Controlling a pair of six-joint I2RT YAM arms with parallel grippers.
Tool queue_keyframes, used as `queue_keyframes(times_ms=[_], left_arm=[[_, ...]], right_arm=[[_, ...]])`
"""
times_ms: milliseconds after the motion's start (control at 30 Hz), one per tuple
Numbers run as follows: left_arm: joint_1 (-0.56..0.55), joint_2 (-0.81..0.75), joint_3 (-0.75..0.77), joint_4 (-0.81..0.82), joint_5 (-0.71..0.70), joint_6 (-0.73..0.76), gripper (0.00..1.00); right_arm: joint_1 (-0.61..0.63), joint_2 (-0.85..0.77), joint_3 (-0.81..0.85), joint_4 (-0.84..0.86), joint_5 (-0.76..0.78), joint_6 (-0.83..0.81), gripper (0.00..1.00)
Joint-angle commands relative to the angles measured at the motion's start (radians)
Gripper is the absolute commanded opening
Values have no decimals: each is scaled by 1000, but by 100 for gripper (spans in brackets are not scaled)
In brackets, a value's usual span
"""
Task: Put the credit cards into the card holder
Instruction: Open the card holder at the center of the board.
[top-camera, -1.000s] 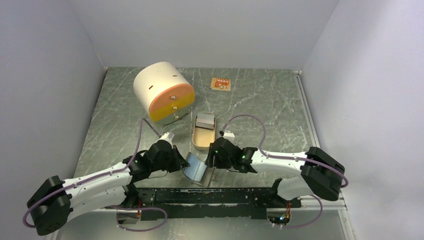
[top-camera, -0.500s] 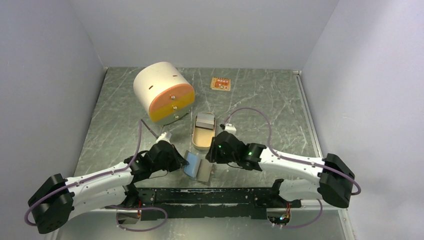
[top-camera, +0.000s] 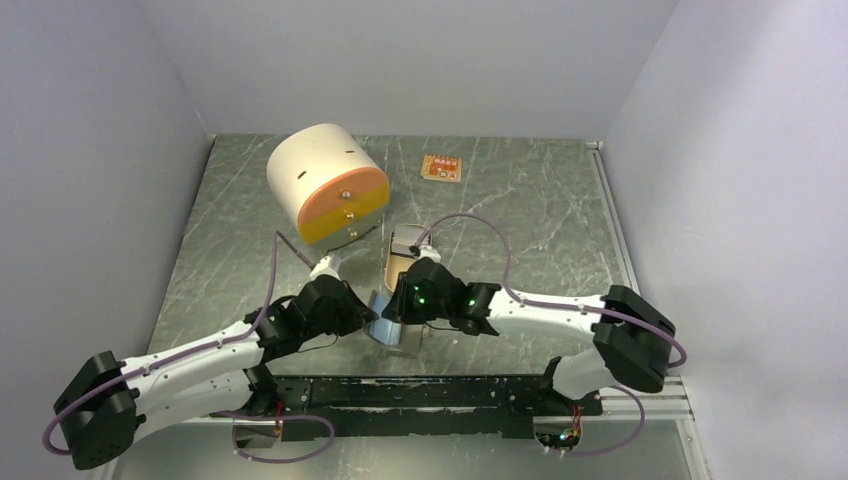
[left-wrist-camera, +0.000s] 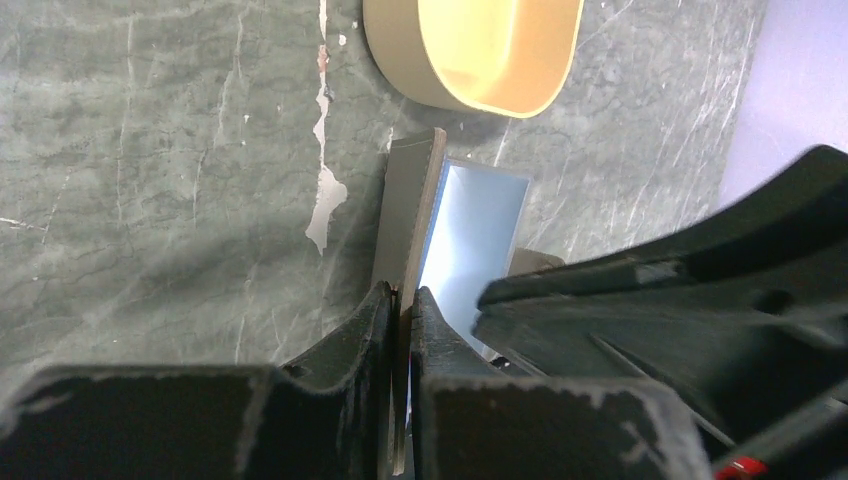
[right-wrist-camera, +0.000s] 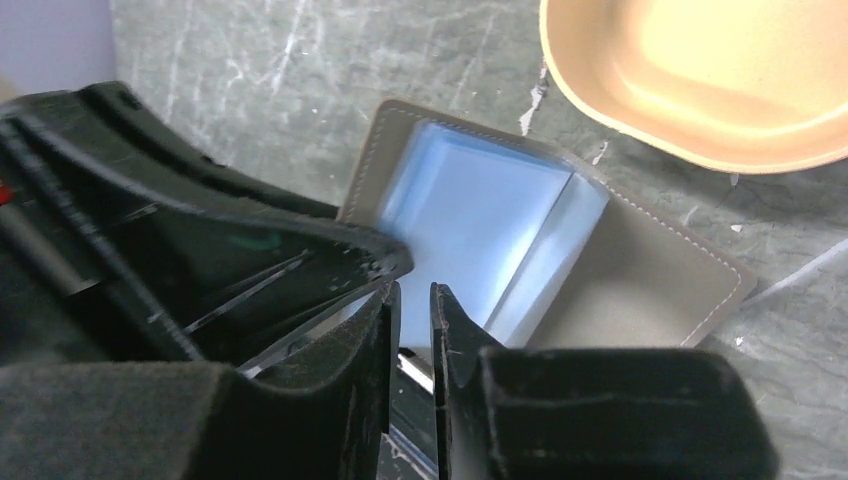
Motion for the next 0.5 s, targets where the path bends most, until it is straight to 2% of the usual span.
queue_keyframes(times_ms=[0,233,400,467], left_arm=[[-6,-19,9,6,-23,-6,9],[-5,-59,-79,35,-4,-59,9],[-5,-96,-103,-3,-17,-64,9],[-4,-100,-110,-14,-13,-65,18]], right_arm=[[3,62,24,13,1,-2,21],[1,125,-99,-29,101,-25,20],[1,141,-176,-20,154,-29,20],[1,134,-184,-14,158,-37,20]])
